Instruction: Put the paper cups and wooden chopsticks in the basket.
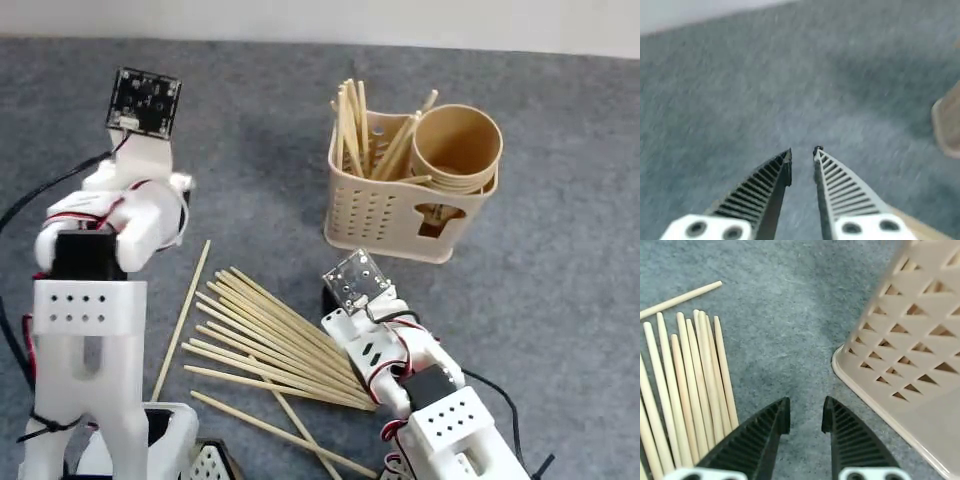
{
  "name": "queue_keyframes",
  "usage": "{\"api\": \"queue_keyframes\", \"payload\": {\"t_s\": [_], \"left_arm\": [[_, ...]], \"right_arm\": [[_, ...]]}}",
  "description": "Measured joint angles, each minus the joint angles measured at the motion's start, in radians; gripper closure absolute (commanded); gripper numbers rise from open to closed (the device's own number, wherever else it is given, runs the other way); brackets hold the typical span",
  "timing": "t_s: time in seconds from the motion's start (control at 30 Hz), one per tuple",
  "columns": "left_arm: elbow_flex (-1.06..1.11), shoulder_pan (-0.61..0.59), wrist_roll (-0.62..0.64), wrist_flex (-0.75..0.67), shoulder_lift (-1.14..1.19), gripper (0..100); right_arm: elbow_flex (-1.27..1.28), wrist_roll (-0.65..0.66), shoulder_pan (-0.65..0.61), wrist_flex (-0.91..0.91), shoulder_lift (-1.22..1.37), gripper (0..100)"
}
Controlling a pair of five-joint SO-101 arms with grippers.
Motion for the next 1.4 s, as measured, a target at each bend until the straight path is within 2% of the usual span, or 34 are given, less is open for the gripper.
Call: {"api": "queue_keyframes", "payload": {"t_s": [0.1, 0.33, 0.77, 1.13, 1.23, 1.4], "left_arm": [[0.021, -0.021, -0.038, 0.046, -0.002, 91], [0.204, -0.034, -0.149, 0.043, 0.029, 91], [0.204, -0.044, -0.204, 0.035, 0.466, 91], [0.035, -0.044, -0.204, 0.032, 0.841, 92], [-0.029, -0.046, -0.204, 0.037, 0.918, 100], [-0.086, -0.041, -0.201, 0.068, 0.970, 100]], "right_arm": [[0.000, 0.000, 0.000, 0.000, 0.000, 87.9], [0.000, 0.000, 0.000, 0.000, 0.000, 87.9], [0.000, 0.000, 0.000, 0.000, 0.000, 87.9], [0.000, 0.000, 0.000, 0.000, 0.000, 87.9], [0.000, 0.000, 0.000, 0.000, 0.000, 87.9], [0.000, 0.000, 0.000, 0.000, 0.000, 87.9]]}}
